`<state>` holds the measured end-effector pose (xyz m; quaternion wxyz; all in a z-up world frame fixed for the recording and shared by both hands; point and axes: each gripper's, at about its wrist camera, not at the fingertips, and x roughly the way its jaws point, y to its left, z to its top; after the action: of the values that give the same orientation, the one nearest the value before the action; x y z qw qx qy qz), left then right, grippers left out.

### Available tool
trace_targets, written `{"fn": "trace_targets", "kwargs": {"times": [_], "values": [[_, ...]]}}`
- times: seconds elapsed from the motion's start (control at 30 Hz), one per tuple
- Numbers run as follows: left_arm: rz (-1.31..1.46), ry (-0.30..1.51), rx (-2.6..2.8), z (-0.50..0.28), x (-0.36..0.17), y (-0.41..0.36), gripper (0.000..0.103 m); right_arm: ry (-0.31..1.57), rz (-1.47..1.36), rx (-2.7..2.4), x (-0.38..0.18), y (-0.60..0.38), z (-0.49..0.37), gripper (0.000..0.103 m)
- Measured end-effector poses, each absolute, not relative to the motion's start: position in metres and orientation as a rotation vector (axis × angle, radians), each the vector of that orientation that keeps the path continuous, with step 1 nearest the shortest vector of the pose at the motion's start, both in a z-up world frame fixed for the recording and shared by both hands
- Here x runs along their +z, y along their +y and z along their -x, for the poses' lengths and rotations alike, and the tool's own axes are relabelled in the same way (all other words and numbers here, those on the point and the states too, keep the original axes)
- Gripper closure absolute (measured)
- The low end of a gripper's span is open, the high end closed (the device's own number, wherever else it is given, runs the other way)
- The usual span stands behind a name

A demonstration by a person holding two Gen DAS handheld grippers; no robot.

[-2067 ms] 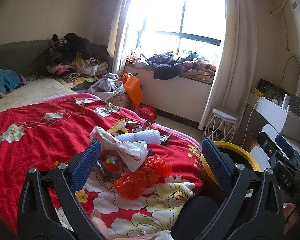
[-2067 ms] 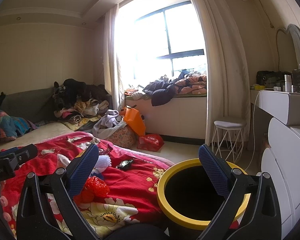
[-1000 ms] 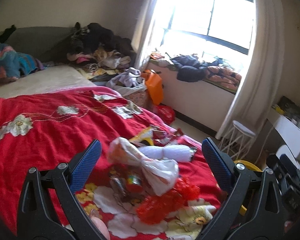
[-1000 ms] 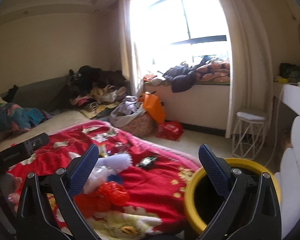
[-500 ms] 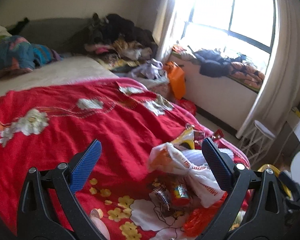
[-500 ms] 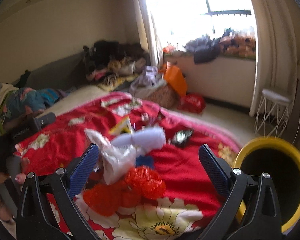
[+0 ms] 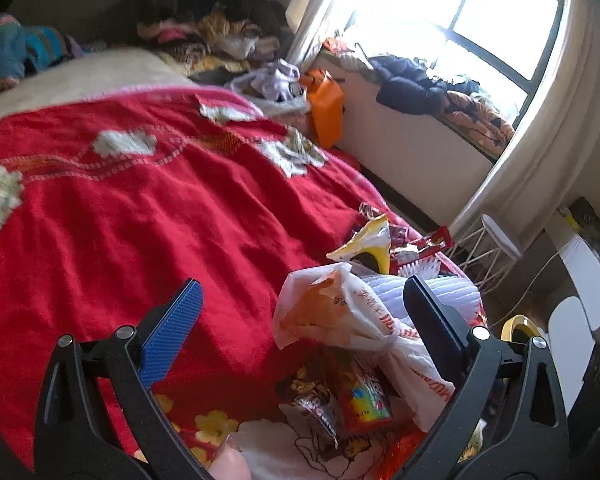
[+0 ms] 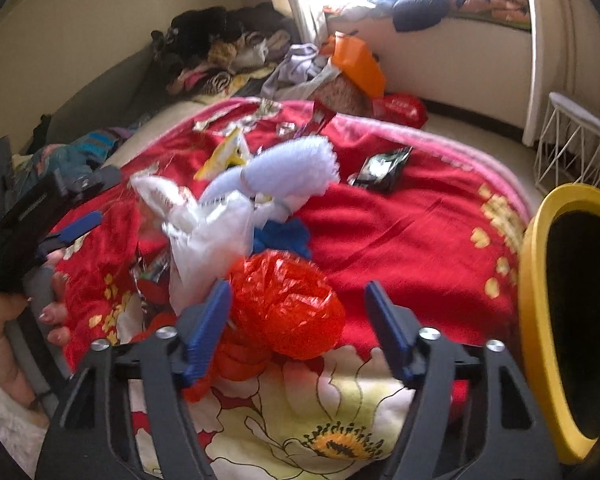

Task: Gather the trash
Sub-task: 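Grasp the white plastic bag with the left tool while the right tool grasps the red plastic bag, then carry the white bag and red bag over the yellow bin with both tools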

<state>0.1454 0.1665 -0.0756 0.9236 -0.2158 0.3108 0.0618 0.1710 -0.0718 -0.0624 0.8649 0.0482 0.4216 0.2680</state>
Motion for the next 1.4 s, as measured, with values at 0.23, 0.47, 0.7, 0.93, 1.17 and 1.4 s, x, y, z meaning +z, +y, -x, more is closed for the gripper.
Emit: {"fn": "trace_targets", "kwargs": {"times": [0.23, 0.47, 0.7, 0.93, 1.17, 1.4], "values": [[0.498, 0.691, 0.086, -0.166, -0.092, 0.171, 0.011, 0.88, -0.098, 0.609, -0.061, -0.071, -0.164, 0.079], [0.521, 0.714, 0.033, -0.173, -0.094, 0.163, 0.043, 0.858, -0.083, 0.622, -0.056, -0.077, -0.156, 0.089], [0.51, 0.687, 0.016, -0.165, -0.084, 0.156, 0.071, 0.822, -0.079, 0.622, -0.045, -0.083, -0.149, 0.09], [0.484, 0.593, 0.002, -0.151, -0.053, 0.148, 0.078, 0.782, -0.096, 0.622, -0.03, -0.097, -0.142, 0.092], [0.449, 0.488, 0.004, -0.134, -0.013, 0.138, 0.079, 0.705, -0.121, 0.586, -0.006, -0.121, -0.137, 0.092], [0.397, 0.449, 0.016, -0.125, 0.009, 0.125, 0.079, 0.63, -0.128, 0.504, 0.014, -0.149, -0.138, 0.093]]}}
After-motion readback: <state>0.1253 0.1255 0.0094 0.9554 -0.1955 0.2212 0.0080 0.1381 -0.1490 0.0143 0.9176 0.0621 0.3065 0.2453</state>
